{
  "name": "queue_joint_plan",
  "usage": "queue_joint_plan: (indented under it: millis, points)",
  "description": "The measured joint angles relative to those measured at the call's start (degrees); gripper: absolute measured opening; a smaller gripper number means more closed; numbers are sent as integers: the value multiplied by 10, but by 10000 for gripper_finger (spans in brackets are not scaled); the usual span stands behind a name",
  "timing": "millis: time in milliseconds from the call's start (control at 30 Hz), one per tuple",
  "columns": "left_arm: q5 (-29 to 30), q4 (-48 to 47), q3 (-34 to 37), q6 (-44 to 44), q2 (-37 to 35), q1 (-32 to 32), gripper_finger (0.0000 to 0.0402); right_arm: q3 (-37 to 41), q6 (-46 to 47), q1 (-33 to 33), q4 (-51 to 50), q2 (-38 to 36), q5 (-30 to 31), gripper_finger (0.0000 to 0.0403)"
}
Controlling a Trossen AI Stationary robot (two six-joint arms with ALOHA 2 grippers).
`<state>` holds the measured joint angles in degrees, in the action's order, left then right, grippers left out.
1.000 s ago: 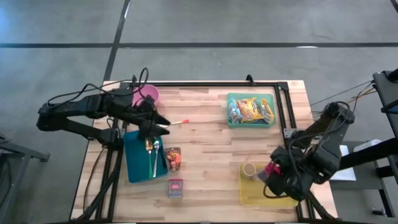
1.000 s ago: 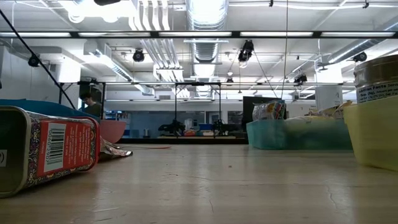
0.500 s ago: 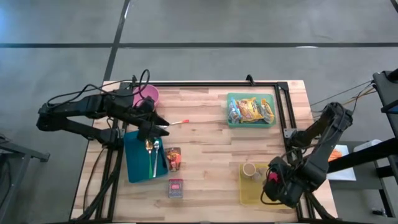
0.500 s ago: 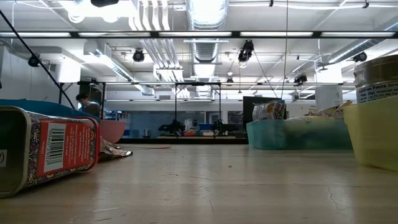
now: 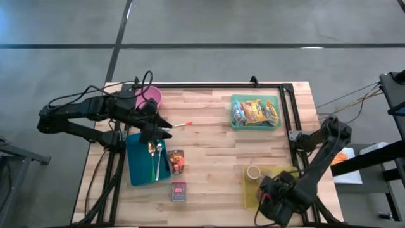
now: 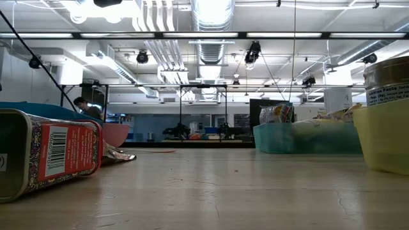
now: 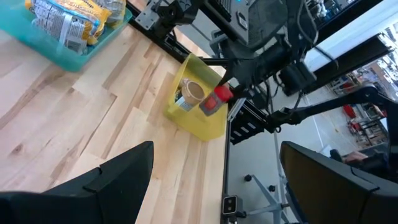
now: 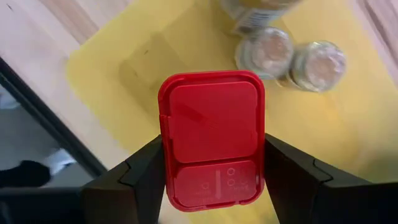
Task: Pick & Place Food Item
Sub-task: Put the right red spice can into the yellow bin, then put the orange spice pack into the yellow bin
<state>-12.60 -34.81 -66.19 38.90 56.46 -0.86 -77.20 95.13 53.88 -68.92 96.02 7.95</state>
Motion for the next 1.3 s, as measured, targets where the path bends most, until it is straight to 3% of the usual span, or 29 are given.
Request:
queue_joint_plan:
  millis: [300, 633, 1033, 1300]
  points:
    - [2, 0, 0, -6, 0, 0, 354, -34, -82, -24, 1, 80, 11, 214]
    - [2, -12, 0, -6, 0, 0, 354, -42, -116, -47, 1, 94, 28, 215]
    - [2, -25, 0, -5, 0, 0, 354, -42, -124, -47, 3, 103, 38, 358]
    - [2, -28, 0, -5, 0, 0, 354, -42, -115, -47, 4, 105, 38, 371]
